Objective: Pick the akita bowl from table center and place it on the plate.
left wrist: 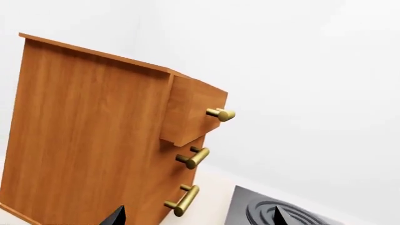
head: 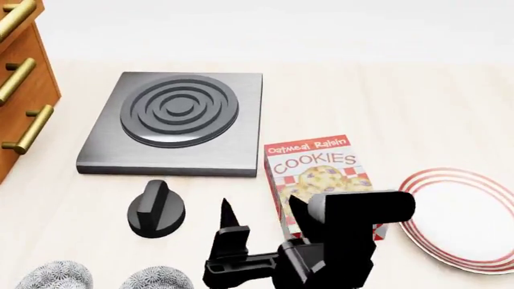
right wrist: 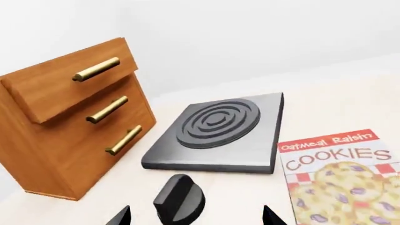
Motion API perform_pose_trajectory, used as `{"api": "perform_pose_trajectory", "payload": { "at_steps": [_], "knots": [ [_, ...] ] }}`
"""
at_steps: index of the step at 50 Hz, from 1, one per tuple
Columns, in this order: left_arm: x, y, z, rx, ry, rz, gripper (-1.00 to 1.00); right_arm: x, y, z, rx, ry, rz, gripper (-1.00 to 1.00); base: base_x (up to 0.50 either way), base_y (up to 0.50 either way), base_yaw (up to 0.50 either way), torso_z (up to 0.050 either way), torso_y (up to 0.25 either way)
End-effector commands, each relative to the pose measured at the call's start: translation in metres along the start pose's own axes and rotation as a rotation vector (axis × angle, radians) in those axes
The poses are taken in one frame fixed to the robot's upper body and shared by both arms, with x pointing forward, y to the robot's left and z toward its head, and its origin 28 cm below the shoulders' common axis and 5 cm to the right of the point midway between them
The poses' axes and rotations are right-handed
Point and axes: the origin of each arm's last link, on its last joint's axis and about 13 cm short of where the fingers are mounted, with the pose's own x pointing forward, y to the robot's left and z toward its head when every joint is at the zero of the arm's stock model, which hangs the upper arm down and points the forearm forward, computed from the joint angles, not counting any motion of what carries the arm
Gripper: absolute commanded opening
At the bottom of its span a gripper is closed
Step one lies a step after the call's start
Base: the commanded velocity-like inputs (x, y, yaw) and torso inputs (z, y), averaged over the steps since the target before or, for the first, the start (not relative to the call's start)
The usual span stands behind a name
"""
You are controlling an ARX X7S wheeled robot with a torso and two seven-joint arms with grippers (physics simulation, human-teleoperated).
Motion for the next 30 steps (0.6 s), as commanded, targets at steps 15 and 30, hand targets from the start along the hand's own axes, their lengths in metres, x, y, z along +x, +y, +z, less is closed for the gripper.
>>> {"api": "perform_pose_trajectory", "payload": {
  "at_steps": [15,30],
  "knots": [
    [-0.006,0.004,0.001,-0.046,-0.013,0.002,1.0,0.032,0.027,-0.022,0.016,0.373,0.225,1.0,0.0,0.0,0.0,0.0,0.0],
    [-0.007,0.005,0.003,-0.064,-0.017,0.007,1.0,0.042,0.025,-0.021,0.014,0.411,0.211,1.0,0.0,0.0,0.0,0.0,0.0]
  ]
}}
